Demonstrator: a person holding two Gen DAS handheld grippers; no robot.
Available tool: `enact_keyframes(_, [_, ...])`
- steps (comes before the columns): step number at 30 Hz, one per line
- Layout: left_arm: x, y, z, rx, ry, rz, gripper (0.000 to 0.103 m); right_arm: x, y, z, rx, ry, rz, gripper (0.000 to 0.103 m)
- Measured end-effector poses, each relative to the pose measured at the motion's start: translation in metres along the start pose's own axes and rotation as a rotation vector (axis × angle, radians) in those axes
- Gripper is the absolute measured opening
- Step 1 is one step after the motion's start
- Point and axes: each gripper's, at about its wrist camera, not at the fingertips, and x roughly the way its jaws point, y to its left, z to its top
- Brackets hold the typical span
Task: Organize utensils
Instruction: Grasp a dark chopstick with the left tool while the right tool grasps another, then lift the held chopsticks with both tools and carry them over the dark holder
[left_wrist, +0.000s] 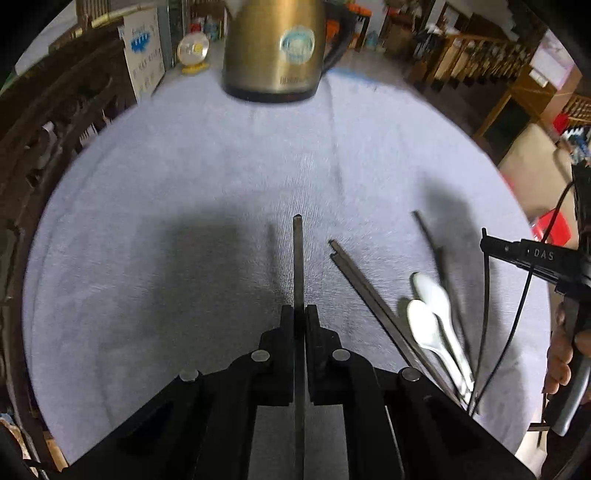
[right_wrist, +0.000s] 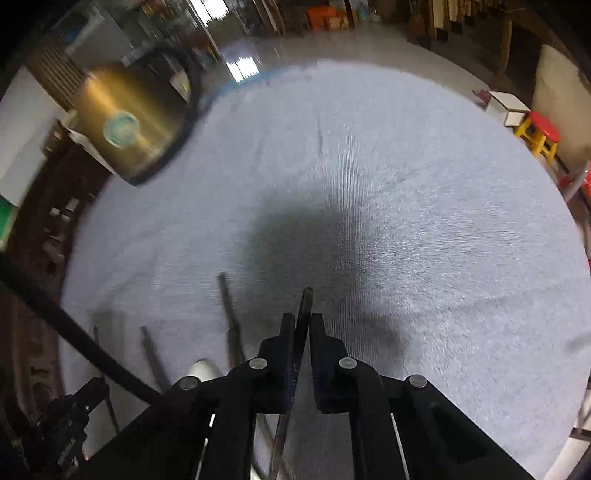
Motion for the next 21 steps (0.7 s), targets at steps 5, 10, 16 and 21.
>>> enact_keyframes(5, [-0.060, -0.007, -0.017, 0.013, -0.130, -0.027, 0.005, -0.069, -0.011, -0.024, -0.016, -0.157, 0.102, 0.008])
enact_keyframes(10, [-0.119, -0.033, -0.040, 0.034, -0.280, -0.055, 0.005, -0.130, -0.012, -0.051, -0.026, -0.305, 0.185, 0.007])
enact_keyframes(16, [-0.165, -0.062, -0.069, 0.063, -0.457, -0.064, 0.005, -0.186, 0.011, -0.089, -0.085, -0.482, 0.207, 0.007])
enact_keyframes(21, [-0.205, -0.073, -0.085, 0.089, -0.581, -0.059, 0.005, -0.238, 0.025, -0.123, -0.146, -0.629, 0.202, 0.007])
